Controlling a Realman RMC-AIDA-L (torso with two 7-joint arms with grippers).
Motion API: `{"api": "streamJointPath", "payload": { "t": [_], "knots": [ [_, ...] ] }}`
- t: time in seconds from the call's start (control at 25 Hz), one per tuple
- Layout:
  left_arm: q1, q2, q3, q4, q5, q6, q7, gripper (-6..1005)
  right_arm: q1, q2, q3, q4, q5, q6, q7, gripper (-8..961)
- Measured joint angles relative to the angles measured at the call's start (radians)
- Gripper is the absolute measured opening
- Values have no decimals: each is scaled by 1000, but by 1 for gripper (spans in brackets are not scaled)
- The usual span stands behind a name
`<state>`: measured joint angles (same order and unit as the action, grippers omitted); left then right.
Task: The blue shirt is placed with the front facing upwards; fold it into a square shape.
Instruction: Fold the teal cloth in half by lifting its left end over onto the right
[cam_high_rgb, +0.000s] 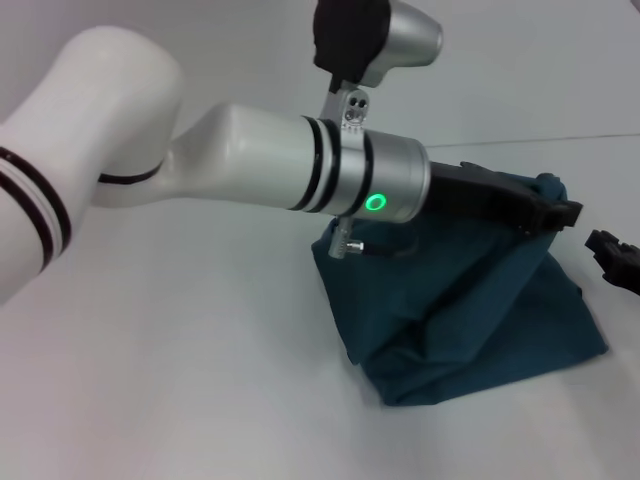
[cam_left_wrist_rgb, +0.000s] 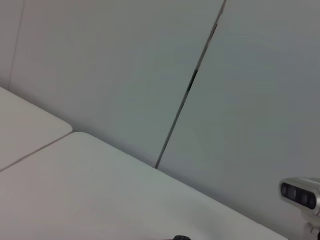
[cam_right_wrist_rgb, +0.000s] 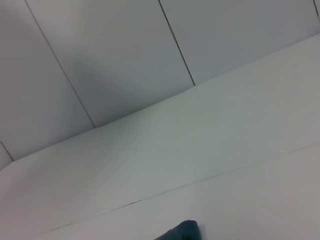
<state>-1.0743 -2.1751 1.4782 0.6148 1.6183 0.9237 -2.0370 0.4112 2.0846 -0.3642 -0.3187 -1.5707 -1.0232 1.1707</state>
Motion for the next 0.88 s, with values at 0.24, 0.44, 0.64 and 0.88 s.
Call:
{"api": "streamJointPath", "payload": {
  "t": [0.24,0.44,0.64,0.88],
  "knots": [
    [-11,0,36,1,-27,-33,-2,217,-3,0,1,0,0,0,10,136],
    [-3,0,39,22,-28,-14,-3,558,-6,0,4,0,0,5,10,154],
    [19,0,30,60,-28,15,-3,767,-10,0,14,-3,0,3,10,172],
    [30,0,37,87,-28,41,-3,913,-10,0,25,-12,0,3,10,193]
  ]
}}
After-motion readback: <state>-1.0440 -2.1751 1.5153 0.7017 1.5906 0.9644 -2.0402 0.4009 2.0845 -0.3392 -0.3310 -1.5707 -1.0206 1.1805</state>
